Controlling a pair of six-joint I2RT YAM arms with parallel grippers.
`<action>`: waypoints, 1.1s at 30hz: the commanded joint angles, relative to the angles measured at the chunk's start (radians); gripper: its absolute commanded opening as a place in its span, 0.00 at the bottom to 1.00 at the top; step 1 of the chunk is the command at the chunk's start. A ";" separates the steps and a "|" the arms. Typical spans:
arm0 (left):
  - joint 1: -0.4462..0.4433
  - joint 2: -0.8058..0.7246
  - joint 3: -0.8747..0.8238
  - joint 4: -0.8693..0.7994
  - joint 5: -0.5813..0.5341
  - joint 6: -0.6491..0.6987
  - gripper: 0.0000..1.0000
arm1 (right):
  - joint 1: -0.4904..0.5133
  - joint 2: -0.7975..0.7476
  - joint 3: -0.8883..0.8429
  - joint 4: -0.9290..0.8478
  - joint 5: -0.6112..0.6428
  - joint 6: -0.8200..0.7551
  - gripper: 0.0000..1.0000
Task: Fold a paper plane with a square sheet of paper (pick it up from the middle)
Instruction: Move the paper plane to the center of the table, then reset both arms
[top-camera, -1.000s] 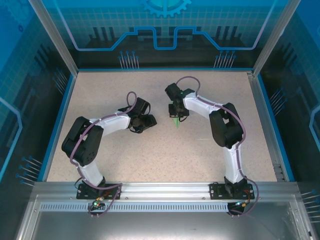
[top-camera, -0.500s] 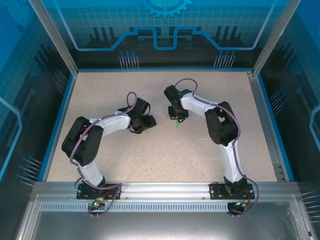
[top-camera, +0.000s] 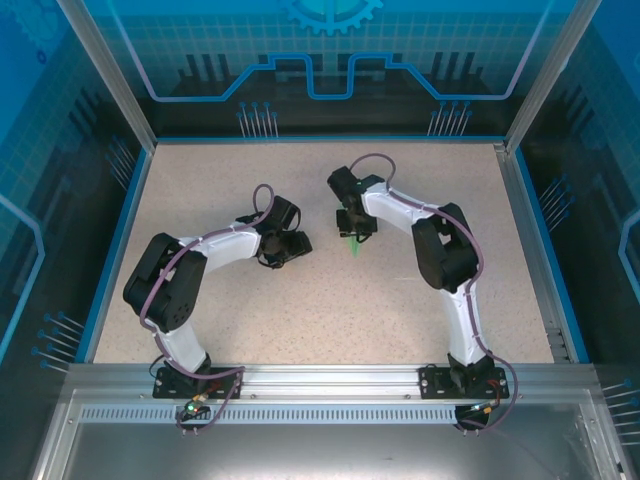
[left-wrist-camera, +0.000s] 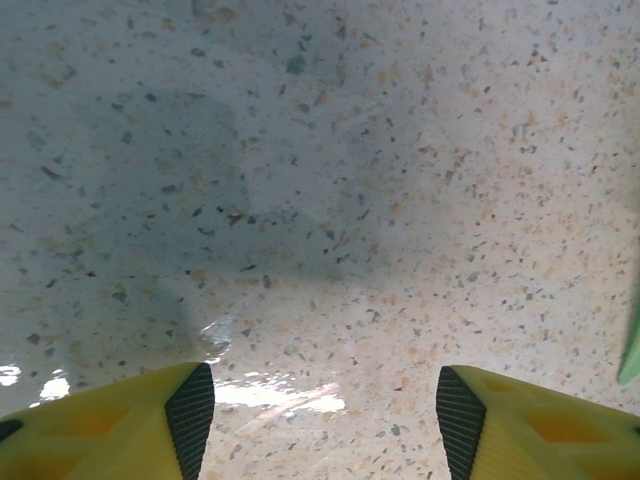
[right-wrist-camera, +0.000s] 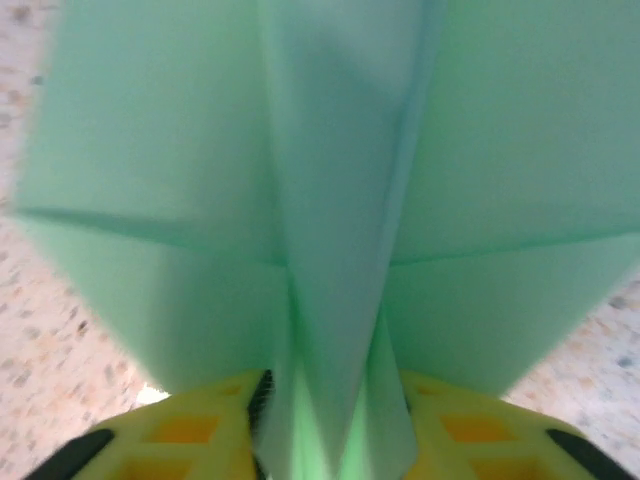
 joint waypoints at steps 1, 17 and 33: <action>0.008 -0.044 0.047 -0.063 -0.055 0.039 0.66 | -0.016 -0.144 0.029 -0.029 -0.006 0.003 0.47; 0.139 -0.306 0.018 -0.065 -0.358 0.253 0.99 | -0.167 -0.643 -0.371 0.248 0.358 -0.131 1.00; 0.348 -0.513 -0.378 0.379 -0.593 0.526 0.99 | -0.441 -0.820 -1.048 0.993 0.392 -0.374 0.99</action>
